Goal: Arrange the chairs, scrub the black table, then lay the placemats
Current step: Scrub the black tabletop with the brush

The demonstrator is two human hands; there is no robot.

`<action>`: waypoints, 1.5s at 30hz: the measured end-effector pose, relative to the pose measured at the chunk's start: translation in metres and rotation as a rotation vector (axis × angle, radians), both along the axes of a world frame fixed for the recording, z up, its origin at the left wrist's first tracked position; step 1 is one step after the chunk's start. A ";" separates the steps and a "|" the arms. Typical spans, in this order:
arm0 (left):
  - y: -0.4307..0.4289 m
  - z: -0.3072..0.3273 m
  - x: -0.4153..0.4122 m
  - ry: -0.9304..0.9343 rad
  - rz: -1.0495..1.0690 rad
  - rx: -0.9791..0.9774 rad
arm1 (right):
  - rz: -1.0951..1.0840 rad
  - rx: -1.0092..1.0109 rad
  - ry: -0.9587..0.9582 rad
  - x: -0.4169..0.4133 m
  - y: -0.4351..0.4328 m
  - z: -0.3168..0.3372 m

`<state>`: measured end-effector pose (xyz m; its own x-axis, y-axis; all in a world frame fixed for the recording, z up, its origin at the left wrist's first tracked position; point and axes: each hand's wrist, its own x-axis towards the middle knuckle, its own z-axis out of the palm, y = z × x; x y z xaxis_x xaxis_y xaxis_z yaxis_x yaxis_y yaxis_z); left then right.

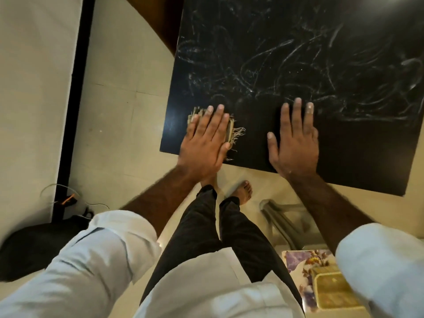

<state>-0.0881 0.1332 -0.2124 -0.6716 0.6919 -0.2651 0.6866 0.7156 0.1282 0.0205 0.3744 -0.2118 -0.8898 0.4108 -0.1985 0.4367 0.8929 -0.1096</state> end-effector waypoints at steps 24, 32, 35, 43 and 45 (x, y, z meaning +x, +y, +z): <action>-0.017 0.001 -0.074 0.059 0.244 0.004 | 0.112 0.018 0.030 -0.035 -0.034 -0.013; 0.031 -0.002 -0.036 0.030 -0.043 0.039 | 0.095 -0.033 0.123 -0.032 -0.032 -0.014; -0.011 -0.004 -0.019 -0.006 0.004 0.006 | 0.024 -0.086 0.170 -0.030 -0.032 -0.015; 0.021 -0.005 -0.024 0.024 0.169 0.026 | -0.098 -0.141 0.301 -0.025 -0.029 -0.024; 0.062 -0.007 -0.020 0.040 0.074 0.062 | -0.104 -0.160 0.332 -0.024 -0.029 -0.026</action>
<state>-0.1083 0.1956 -0.2196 -0.7308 0.6541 -0.1950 0.6375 0.7562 0.1475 -0.0035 0.3456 -0.2378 -0.8715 0.4897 0.0248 0.4414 0.8056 -0.3953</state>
